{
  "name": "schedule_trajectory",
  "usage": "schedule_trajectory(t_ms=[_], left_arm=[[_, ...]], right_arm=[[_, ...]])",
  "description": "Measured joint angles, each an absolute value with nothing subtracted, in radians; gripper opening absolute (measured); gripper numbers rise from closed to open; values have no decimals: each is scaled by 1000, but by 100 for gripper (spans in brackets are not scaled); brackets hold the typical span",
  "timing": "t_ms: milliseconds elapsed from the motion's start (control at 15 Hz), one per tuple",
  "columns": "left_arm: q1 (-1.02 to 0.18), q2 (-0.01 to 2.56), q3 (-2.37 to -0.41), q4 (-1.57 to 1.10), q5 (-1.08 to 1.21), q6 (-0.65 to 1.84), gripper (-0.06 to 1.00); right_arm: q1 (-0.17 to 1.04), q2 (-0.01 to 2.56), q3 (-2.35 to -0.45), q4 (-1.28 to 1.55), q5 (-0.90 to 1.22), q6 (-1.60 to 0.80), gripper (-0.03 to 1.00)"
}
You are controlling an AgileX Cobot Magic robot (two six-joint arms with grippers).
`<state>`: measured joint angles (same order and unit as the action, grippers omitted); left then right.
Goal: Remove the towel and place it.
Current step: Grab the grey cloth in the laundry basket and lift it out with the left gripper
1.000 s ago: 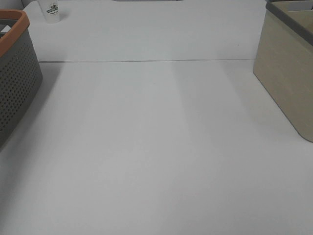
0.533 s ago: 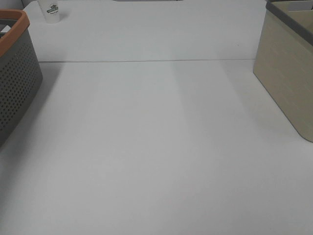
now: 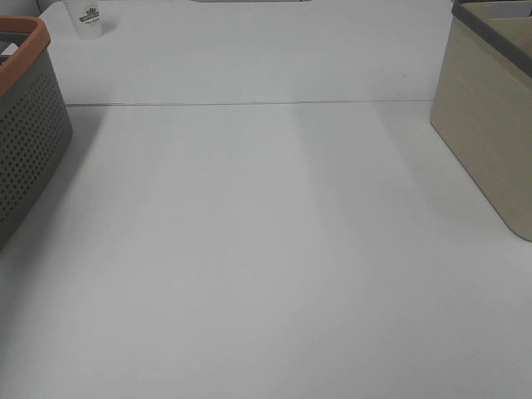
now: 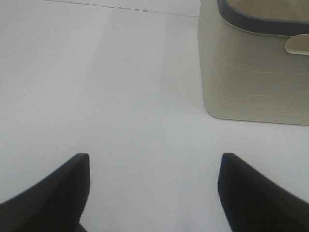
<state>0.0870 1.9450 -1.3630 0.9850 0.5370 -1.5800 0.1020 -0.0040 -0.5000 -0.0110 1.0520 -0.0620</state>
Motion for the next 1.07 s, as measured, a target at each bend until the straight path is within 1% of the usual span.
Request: schedule_trajectory(t_ms=[333,600,667,733,800,933,1067], left_arm=[[87,1976,-1386,986,537,-1582,71],[87,1989,-1386,985,533,-1629,71],[87,1991,-1386,983,530,-1630,69],[87,1991,-1386,982,527,-1630,65],[87,1991,-1386,979,525,-1630,59],[87,1991,-1386,936,523,-1630,44],[87,1991,-1386,908,523,-1630,31]], right_arm=[[102,-4,-500,-11,1052,-62,73],[102,-4,-500,-11,1052,-62,73],[102,-4,-500,-11,1052,-62,73],[102,-4,-500,-11,1052,-62,73],[102,-4,-500,-11,1052,-62,73],[102,-4,-500,-11,1052,-62,73],[102,-4,-500,-11,1052,-62,73]])
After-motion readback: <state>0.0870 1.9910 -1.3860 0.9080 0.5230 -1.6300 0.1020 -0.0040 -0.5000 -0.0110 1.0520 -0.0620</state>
